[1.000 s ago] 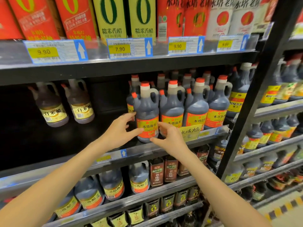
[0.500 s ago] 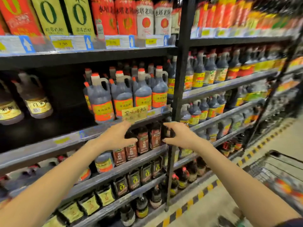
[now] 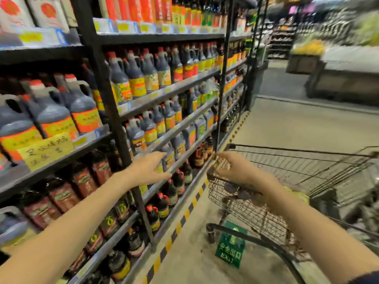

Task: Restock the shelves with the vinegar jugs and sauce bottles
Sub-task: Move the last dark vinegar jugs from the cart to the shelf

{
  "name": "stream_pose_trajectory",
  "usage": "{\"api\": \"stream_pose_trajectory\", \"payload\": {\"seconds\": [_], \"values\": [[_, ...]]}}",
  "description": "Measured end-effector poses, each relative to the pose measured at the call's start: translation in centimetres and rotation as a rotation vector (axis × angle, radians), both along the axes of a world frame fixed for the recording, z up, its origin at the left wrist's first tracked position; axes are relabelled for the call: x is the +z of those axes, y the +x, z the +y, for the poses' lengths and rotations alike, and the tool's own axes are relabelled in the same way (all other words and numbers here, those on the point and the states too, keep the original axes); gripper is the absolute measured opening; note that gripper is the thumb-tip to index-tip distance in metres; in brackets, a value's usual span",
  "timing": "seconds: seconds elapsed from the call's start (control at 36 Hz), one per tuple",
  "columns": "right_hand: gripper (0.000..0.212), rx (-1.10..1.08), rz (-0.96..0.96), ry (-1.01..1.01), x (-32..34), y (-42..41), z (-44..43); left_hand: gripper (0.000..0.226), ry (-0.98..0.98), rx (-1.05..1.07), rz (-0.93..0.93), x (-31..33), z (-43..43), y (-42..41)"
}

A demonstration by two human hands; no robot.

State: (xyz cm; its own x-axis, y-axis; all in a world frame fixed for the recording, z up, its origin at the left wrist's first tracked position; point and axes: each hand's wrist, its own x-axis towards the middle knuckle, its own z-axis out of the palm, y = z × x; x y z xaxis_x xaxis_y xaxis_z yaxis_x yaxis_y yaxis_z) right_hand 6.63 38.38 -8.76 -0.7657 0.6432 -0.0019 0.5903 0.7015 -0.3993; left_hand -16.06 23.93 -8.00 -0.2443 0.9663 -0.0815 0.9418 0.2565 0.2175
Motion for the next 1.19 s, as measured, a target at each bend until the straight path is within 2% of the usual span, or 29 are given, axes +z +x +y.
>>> {"api": "stream_pose_trajectory", "payload": {"seconds": [0.31, 0.64, 0.92, 1.19], "values": [[0.067, -0.362, -0.038, 0.005, -1.0, 9.3, 6.3, 0.077, -0.052, -0.314, 0.02, -1.3, 14.4, 5.9], [0.069, -0.562, 0.01, -0.077, -2.8, 10.8, 12.8, 0.078, -0.098, -0.54, 0.046, -3.1, 26.4, 6.8], [0.069, -0.657, 0.006, -0.123, -5.7, 10.6, 16.4, 0.079, -0.148, -0.592, -0.003, -6.3, 32.3, 6.6], [0.069, -0.655, -0.025, -0.182, -9.6, 11.9, 22.7, 0.075, -0.206, -0.582, -0.023, -9.6, 38.4, 8.1]]}}
